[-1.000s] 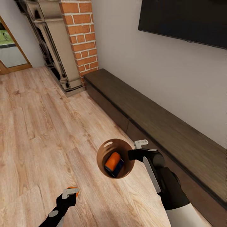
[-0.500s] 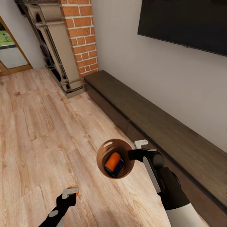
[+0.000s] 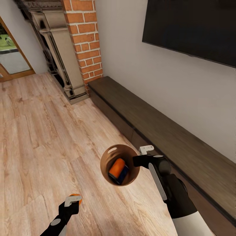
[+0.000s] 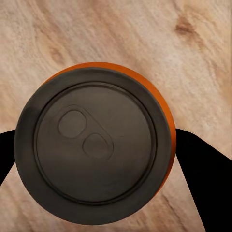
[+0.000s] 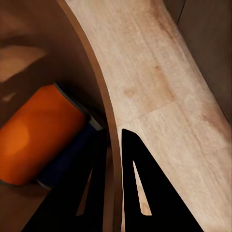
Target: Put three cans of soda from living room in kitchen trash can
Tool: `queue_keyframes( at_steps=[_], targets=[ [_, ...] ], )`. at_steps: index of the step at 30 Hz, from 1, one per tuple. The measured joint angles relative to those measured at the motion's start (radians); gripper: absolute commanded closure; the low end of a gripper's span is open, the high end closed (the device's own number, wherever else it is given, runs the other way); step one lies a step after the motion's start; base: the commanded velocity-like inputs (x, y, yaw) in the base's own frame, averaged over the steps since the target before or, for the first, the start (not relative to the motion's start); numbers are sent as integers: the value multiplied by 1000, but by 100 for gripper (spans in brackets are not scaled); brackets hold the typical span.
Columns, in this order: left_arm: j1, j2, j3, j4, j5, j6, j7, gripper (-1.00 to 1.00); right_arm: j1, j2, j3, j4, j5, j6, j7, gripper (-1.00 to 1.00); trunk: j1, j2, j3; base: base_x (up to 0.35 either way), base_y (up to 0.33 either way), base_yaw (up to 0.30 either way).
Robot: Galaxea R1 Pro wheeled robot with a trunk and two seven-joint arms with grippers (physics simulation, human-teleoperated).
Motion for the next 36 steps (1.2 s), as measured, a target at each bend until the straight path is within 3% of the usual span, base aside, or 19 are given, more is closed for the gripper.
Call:
queue_keyframes(
  at_steps=[13,36],
  targets=[
    [0,0,0,0,0,0,0,100,0,0,0,0,0,-1,0,100,-50,91,53,0,0,0],
    [0,1,0,0,0,0,0,100,0,0,0,0,0,-1,0,100,-138,252,125,0,0,0]
  ],
)
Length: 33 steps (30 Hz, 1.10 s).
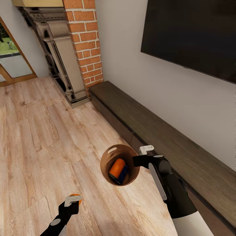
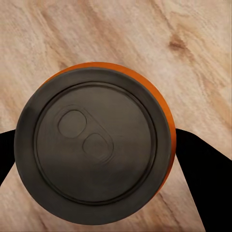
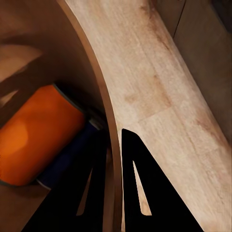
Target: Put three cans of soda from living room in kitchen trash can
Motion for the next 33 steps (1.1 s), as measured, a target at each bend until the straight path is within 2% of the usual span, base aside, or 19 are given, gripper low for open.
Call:
queue_keyframes(
  at_steps=[13,19,24,26,27,29,30,32,33],
  targets=[
    [0,0,0,-1,0,0,0,100,0,0,0,2,0,0,0,100,-50,91,41,0,0,0],
    [1,2,7,-66,0,0,-4,100,0,0,0,7,1,-1,-1,100,-50,91,41,0,0,0],
    [1,6,10,-134,2,5,-23,100,0,0,2,58,3,-3,-2,100,-50,91,41,0,0,0],
    [1,14,11,-145,3,8,-71,100,0,0,4,84,3,-4,-3,100,-50,91,41,0,0,0],
    [1,27,12,-155,4,13,-122,100,0,0,4,95,4,-4,-3,100,-50,91,41,0,0,0],
    [1,68,15,-192,8,61,-249,100,0,0,5,109,7,-5,-3,100,-50,91,41,0,0,0],
    [1,93,24,-214,12,101,-332,100,0,1,4,114,8,-5,-3,100,-50,91,41,0,0,0],
    [1,115,37,-234,19,133,-413,100,0,1,4,116,7,-5,-3,100,-50,91,41,0,0,0],
    [1,132,63,-254,28,156,-495,100,0,1,5,118,6,-5,-3,100,-50,91,41,0,0,0]
  ],
)
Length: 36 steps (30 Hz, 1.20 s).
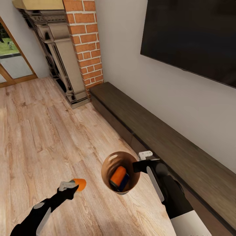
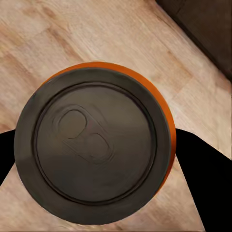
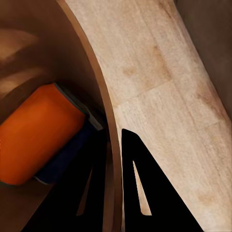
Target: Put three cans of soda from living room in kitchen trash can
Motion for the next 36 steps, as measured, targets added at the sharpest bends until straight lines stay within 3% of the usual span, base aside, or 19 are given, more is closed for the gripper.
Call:
queue_keyframes(
  at_steps=[3,5,9,12,17,21,26,36],
  targets=[
    [0,23,81,-41,8,53,-159,100,0,0,1,19,-4,-3,0,100,0,0,0,0,0,0],
    [0,44,151,-89,13,141,-290,100,0,0,1,56,-2,-21,0,100,0,0,0,0,0,0],
    [0,88,193,-141,13,238,-472,100,0,1,2,88,5,-57,0,100,0,0,0,0,0,0],
    [0,117,204,-157,13,266,-597,100,0,1,3,125,2,-79,0,100,0,0,0,0,0,0],
    [0,140,208,-164,15,297,-730,100,0,2,33,171,-2,-129,0,100,0,0,0,0,0,0],
    [0,148,209,-201,16,395,-869,100,0,2,46,197,-3,-145,0,100,0,0,0,0,0,0],
    [0,150,205,-220,18,448,-970,100,0,2,49,206,-2,-171,0,100,0,0,0,0,0,0],
    [0,150,201,-225,18,494,-1084,100,-1,3,51,247,-3,-198,0,100,0,0,0,0,0,0]
  ],
)
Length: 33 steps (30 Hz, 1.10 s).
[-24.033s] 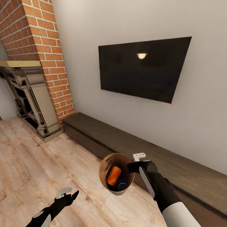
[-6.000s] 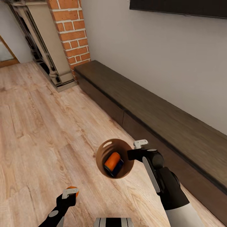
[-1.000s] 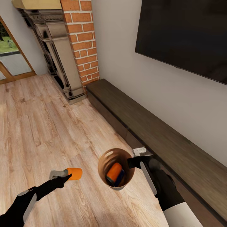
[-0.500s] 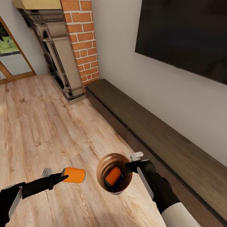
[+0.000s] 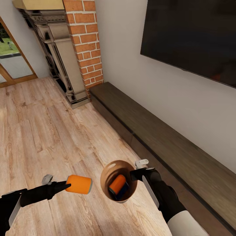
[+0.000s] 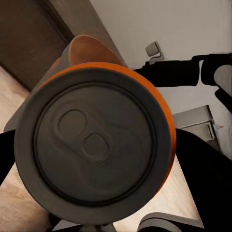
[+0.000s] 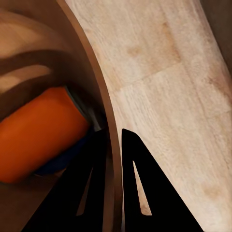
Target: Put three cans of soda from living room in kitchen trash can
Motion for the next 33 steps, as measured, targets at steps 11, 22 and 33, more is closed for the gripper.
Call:
queue_keyframes(
  at_steps=[11,22,33],
  targets=[
    [0,0,3,-49,2,36,0,100,-22,0,0,155,5,-120,-1,100,0,0,0,0,0,0],
    [0,-5,6,-101,1,92,0,100,-54,13,0,277,-1,-180,0,100,0,0,0,0,0,0],
    [0,-82,1,-101,0,94,0,100,-60,22,0,290,-1,-182,-2,100,0,0,0,0,0,0]
  ],
)
